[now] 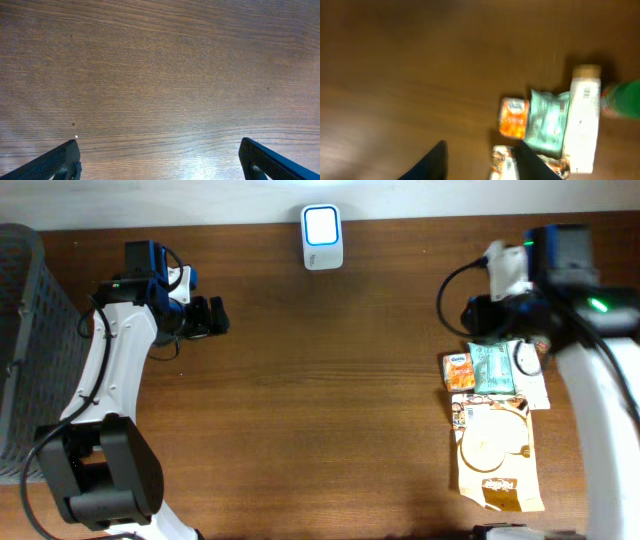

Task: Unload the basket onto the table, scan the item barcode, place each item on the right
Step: 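Carry the rice bag to the right side and lower it, then release the rice bag and retract the right gripper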

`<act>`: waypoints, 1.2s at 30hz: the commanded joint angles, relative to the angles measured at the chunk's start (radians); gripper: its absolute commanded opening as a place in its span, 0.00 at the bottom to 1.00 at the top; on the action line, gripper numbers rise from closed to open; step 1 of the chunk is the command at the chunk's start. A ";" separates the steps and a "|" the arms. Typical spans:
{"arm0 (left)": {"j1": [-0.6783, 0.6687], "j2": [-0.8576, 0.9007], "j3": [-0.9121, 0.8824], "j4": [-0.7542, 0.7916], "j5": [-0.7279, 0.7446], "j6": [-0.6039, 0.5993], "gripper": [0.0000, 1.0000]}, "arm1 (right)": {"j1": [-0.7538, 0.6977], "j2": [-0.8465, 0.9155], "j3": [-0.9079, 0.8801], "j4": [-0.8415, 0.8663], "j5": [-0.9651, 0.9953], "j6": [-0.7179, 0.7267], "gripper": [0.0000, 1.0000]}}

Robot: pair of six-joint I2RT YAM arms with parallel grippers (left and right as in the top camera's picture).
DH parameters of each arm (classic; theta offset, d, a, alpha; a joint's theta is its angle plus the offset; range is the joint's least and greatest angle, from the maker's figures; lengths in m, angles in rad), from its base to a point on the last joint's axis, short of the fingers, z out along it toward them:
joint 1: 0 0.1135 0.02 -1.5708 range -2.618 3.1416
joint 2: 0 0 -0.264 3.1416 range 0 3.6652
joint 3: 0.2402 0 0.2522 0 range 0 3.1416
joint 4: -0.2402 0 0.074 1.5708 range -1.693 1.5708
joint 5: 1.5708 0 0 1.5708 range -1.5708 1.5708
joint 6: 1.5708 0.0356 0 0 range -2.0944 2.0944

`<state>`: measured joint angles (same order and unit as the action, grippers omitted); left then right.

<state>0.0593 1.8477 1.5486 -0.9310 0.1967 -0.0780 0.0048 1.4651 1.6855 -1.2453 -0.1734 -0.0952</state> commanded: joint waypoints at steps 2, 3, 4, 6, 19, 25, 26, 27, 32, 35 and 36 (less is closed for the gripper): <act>0.001 0.002 0.001 0.002 -0.003 0.008 0.99 | 0.008 -0.232 0.116 -0.061 -0.180 0.003 0.98; 0.001 0.002 0.001 0.002 -0.003 0.008 0.99 | 0.008 -0.269 0.116 -0.061 -0.182 0.003 0.98; 0.001 0.002 0.001 0.002 -0.003 0.008 0.99 | 0.008 -0.296 0.116 -0.064 -0.182 0.003 0.98; 0.001 0.002 0.001 0.002 -0.003 0.008 0.99 | 0.008 -0.355 0.116 -0.102 -0.182 0.003 0.98; 0.001 0.002 0.001 0.002 -0.003 0.008 0.99 | 0.006 -0.682 0.050 -0.304 0.127 -0.019 0.98; 0.001 0.002 0.001 0.002 -0.003 0.008 0.99 | 0.005 -0.953 -0.372 0.080 0.152 -0.024 0.98; 0.001 0.002 0.001 0.002 -0.003 0.008 0.99 | 0.005 -0.991 -0.447 0.152 0.152 -0.024 0.98; 0.001 0.002 0.001 0.002 -0.003 0.008 0.99 | 0.005 -1.027 -0.529 0.231 0.151 -0.023 0.98; 0.001 0.002 0.001 0.002 -0.003 0.008 0.99 | 0.007 -1.189 -0.985 0.715 0.052 -0.023 0.98; 0.001 0.002 0.001 0.002 -0.003 0.008 0.99 | 0.008 -1.263 -1.228 1.020 -0.014 -0.023 0.98; 0.001 0.002 0.001 0.002 -0.003 0.008 0.99 | 0.008 -1.284 -1.288 1.096 -0.031 -0.023 0.98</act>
<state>0.0593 1.8477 1.5486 -0.9310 0.1925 -0.0780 0.0074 0.2569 0.5713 -0.3138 -0.1154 -0.1154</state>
